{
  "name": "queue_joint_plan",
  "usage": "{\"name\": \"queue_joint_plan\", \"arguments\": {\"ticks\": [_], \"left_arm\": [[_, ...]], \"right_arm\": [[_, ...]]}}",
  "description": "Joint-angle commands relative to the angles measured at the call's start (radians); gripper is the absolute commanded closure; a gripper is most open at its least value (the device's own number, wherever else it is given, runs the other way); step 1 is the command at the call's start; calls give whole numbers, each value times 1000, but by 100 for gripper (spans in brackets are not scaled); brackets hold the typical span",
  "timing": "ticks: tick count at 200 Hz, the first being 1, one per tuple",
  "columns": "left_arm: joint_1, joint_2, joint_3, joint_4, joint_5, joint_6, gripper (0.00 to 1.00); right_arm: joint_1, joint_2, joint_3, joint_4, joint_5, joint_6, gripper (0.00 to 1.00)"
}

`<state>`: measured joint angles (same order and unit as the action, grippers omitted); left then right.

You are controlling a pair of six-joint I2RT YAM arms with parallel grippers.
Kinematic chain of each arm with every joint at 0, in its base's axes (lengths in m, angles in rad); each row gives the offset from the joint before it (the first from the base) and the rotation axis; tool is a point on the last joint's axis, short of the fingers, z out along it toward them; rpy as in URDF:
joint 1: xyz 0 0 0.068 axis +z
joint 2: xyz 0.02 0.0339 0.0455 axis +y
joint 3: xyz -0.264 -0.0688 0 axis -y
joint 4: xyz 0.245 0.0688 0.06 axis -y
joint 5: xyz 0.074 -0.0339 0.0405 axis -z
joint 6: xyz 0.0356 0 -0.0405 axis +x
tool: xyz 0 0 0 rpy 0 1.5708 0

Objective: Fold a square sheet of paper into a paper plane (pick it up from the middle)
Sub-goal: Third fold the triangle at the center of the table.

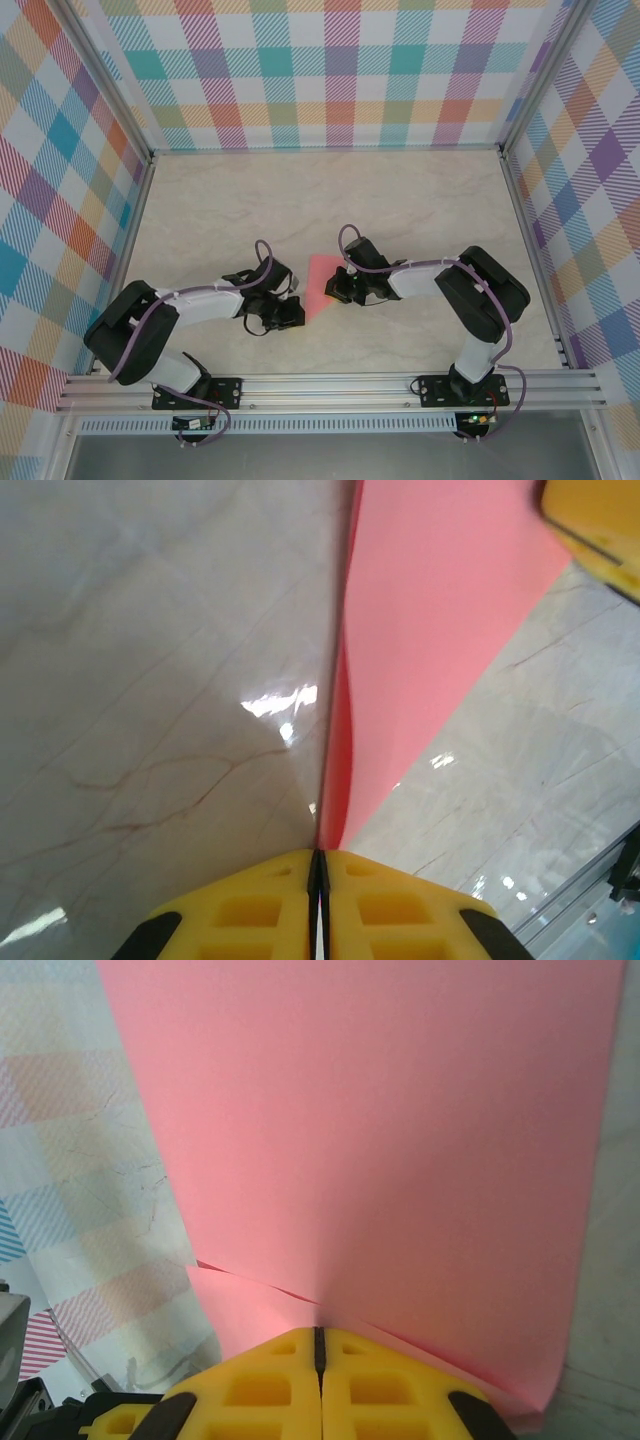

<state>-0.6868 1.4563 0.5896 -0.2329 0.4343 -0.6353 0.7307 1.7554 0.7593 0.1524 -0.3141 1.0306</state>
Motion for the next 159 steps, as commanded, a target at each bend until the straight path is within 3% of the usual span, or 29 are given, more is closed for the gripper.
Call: {"name": "queue_joint_plan", "arguments": {"ticks": [1, 55, 101, 159], "left_arm": [[-6, -34, -13, -143, -31, 29, 89], [-7, -140, 42, -63, -58, -15, 87], [-5, -2, 101, 103, -52, -42, 87], [-4, 164, 115, 104, -86, -25, 91]], "right_arm": [[1, 30, -10, -111, 73, -24, 95], [1, 17, -6, -108, 67, -22, 94], [1, 15, 5, -108, 61, -20, 94], [1, -9, 25, -109, 47, -26, 94]]}}
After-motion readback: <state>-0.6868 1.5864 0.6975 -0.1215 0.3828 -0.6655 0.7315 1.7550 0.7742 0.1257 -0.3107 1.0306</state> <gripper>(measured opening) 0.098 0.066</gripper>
